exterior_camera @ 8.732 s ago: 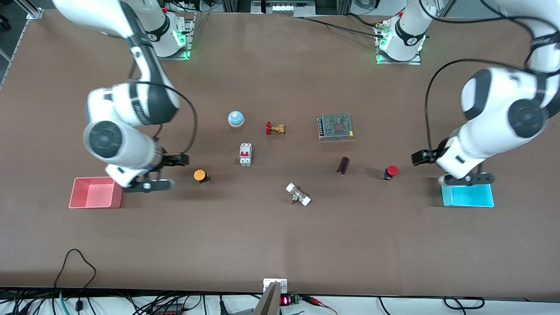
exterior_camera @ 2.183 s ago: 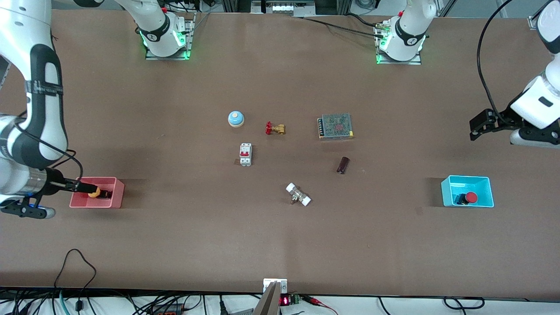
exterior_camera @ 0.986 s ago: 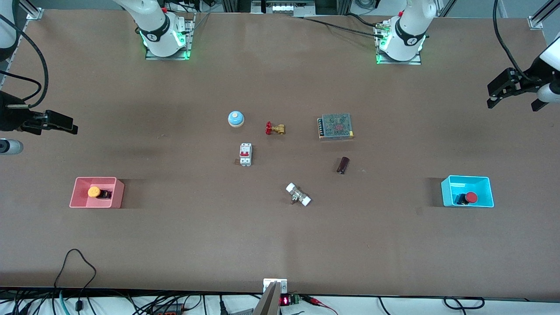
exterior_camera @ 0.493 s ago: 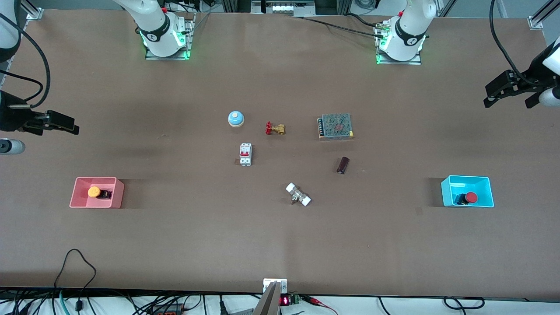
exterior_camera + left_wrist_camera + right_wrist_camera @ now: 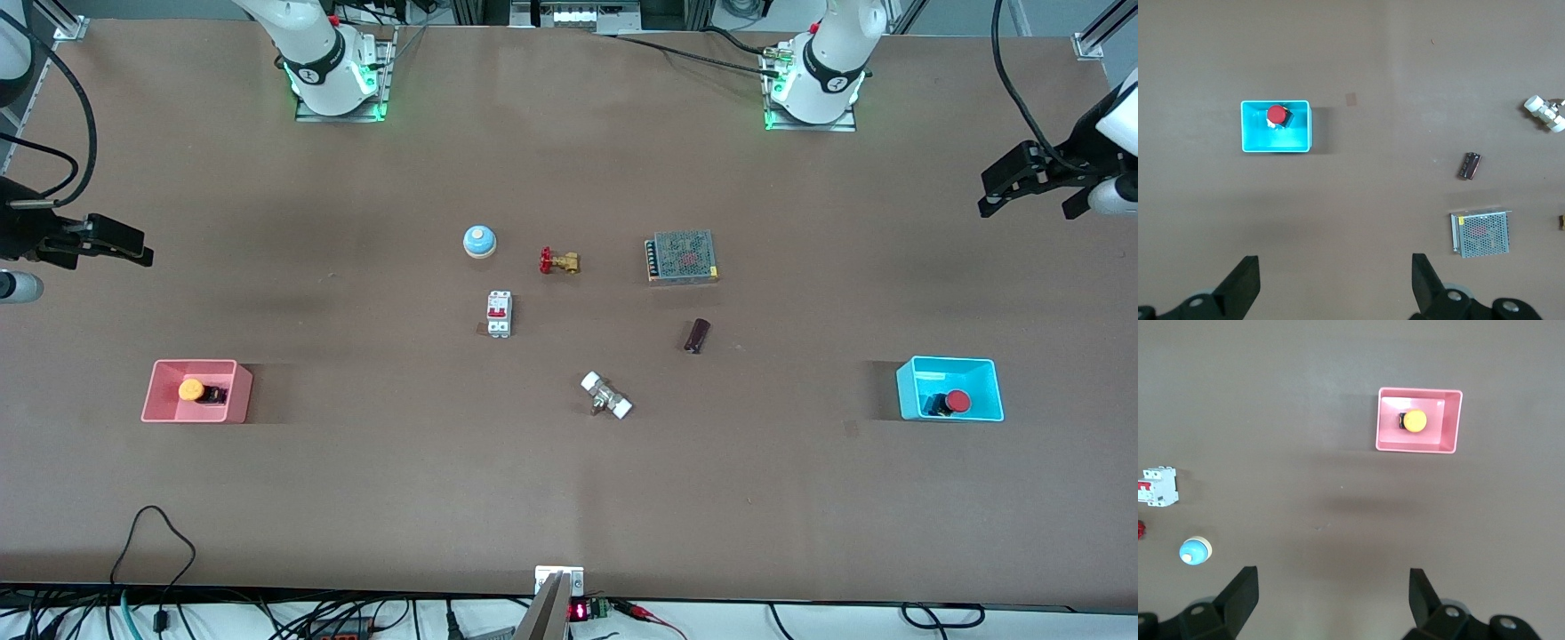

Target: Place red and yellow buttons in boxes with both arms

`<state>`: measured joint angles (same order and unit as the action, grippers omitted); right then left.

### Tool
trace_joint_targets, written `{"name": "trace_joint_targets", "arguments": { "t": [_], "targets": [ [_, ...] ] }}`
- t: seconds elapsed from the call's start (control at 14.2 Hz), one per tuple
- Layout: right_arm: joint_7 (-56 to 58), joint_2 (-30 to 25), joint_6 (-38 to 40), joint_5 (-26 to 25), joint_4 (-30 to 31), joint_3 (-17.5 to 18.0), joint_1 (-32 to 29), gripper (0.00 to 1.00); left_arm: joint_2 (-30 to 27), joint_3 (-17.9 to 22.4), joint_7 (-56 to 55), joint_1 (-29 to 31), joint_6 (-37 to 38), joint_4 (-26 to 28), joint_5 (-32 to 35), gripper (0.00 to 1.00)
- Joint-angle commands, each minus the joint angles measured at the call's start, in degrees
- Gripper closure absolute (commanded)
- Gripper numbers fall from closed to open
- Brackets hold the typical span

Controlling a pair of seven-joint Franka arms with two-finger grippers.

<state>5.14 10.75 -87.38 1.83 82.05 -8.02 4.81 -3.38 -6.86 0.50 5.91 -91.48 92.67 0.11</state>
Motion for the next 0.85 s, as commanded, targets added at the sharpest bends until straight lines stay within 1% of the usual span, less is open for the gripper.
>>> {"name": "trace_joint_targets", "arguments": {
  "t": [0.0, 0.28, 0.42, 0.77],
  "targets": [
    [-0.48, -7.39, -4.63, -2.09, 10.21, 1.34, -1.03, 0.0, 1.0, -0.52, -0.23, 0.06, 1.66, -2.05, -0.02, 0.0],
    [-1.27, -8.29, -2.8, -1.92, 10.06, 1.43, -1.03, 0.0, 1.62, -0.35, -0.06, 0.68, 1.4, -2.06, 0.07, 0.0],
    [-3.46, -8.47, -2.36, -1.92, 9.97, 1.43, -1.03, 0.0, 1.79, -0.35, -0.06, 0.77, 1.4, -2.06, 0.07, 0.0],
    [-2.5, -8.47, -1.83, -1.92, 9.89, 1.34, -1.12, 0.0, 1.79, 0.09, 0.03, 0.77, 1.31, -2.06, 0.16, 0.0]
  ]
}}
